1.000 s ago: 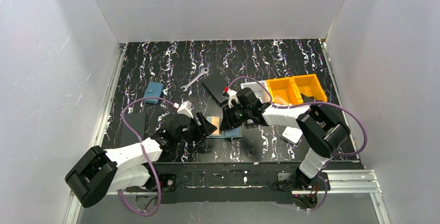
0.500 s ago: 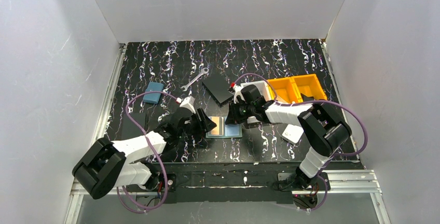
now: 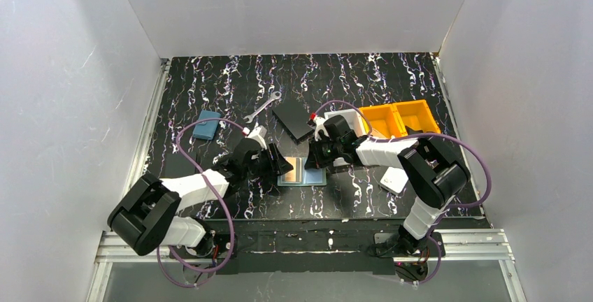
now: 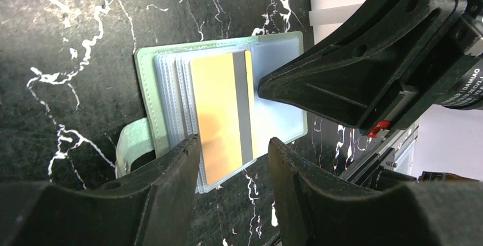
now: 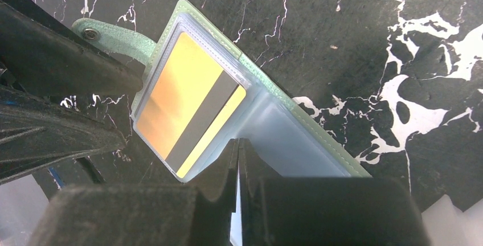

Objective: Take the credit cards out of the card holder
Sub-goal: Remove the credit card from the card holder.

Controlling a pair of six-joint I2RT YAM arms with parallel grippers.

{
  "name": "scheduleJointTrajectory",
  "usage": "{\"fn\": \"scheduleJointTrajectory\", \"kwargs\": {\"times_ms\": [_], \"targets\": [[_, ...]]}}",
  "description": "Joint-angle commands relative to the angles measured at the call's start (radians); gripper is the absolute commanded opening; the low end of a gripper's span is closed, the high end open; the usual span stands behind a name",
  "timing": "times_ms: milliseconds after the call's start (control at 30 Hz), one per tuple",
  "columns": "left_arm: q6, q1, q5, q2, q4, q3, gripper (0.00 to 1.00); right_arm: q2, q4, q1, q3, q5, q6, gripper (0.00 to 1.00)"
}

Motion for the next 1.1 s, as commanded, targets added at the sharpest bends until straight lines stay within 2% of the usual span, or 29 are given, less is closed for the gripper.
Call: {"fn": "scheduleJointTrajectory", "kwargs": {"times_ms": [0,667,1067], "targets": [[0.031,0.011,0.051,0.022,-0.009,0.048,0.46,0.026,-0.015,0.002,0.03,0.024,-0.014,0.08],[0.027,0.017,0.093,0.086,-0.029,0.069,0.48,0.06,-0.052,0.002,0.049,0.049,-0.025,0.06],[0.062,0.019,0.115,0.089,-0.118,0.112,0.51,0.04,-0.052,0.002,0.045,0.06,-0.034,0.07]]}}
